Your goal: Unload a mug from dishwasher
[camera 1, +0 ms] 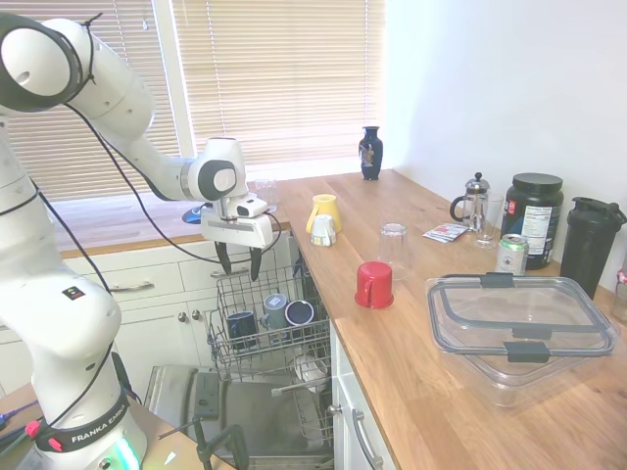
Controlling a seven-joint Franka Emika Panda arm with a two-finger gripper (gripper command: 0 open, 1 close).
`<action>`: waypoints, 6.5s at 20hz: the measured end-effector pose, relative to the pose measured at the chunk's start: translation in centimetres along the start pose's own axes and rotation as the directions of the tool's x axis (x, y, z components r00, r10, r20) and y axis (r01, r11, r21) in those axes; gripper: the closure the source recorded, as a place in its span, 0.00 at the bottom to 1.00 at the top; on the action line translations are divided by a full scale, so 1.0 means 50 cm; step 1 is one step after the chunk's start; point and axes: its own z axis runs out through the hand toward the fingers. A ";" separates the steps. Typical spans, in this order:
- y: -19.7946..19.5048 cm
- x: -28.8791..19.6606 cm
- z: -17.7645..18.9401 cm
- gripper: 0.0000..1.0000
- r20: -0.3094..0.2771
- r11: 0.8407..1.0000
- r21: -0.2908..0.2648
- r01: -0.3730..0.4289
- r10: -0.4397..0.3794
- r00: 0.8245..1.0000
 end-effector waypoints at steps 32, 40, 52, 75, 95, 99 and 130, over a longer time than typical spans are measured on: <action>-0.175 -0.086 0.275 0.00 0.070 0.940 -0.252 0.229 -0.218 0.973; -0.178 -0.068 0.288 0.00 0.065 0.936 -0.264 0.231 -0.222 0.973; -0.193 -0.060 0.396 0.00 0.083 0.936 -0.245 0.252 -0.239 0.968; -0.179 -0.049 0.418 1.00 0.157 0.853 -0.244 0.461 -0.434 0.887; -0.236 -0.039 0.424 1.00 0.181 0.835 -0.247 0.492 -0.459 0.870; -0.242 -0.034 0.408 1.00 0.164 0.842 -0.240 0.484 -0.456 0.875; -0.091 0.075 -0.089 1.00 -0.081 0.978 0.002 0.207 -0.206 0.975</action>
